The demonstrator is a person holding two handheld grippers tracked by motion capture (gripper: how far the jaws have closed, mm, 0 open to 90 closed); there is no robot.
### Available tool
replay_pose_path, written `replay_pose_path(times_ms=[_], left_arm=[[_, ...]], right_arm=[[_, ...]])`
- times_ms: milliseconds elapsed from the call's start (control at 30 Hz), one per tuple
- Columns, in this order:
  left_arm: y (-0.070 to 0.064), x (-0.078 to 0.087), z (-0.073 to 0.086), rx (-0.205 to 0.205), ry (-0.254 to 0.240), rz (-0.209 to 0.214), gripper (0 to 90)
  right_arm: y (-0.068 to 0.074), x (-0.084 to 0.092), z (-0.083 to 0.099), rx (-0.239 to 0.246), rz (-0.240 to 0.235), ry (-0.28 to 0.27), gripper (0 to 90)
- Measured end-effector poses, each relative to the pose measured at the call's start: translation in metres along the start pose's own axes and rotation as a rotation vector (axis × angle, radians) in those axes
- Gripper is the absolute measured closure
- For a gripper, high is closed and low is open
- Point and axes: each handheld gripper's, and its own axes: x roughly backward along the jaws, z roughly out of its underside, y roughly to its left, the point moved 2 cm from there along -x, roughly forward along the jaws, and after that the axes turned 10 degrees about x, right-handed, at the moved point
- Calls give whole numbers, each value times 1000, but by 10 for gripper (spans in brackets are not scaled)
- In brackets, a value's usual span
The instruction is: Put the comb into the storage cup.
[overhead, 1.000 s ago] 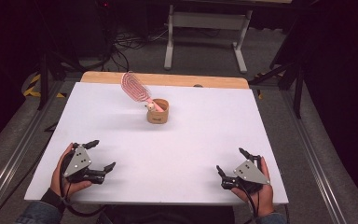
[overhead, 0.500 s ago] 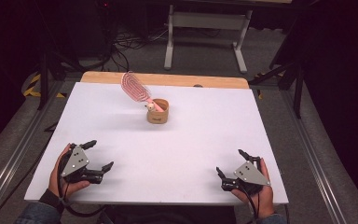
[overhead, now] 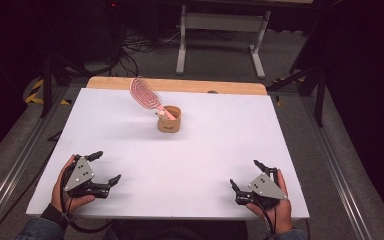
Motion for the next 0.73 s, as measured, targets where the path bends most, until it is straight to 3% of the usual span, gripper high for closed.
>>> replay_pose_path(times_ms=[733], left_arm=[[1,-4,0,2,13,-6,73]], right_arm=[[-2,-2,2,-11,-13,-10,68]])
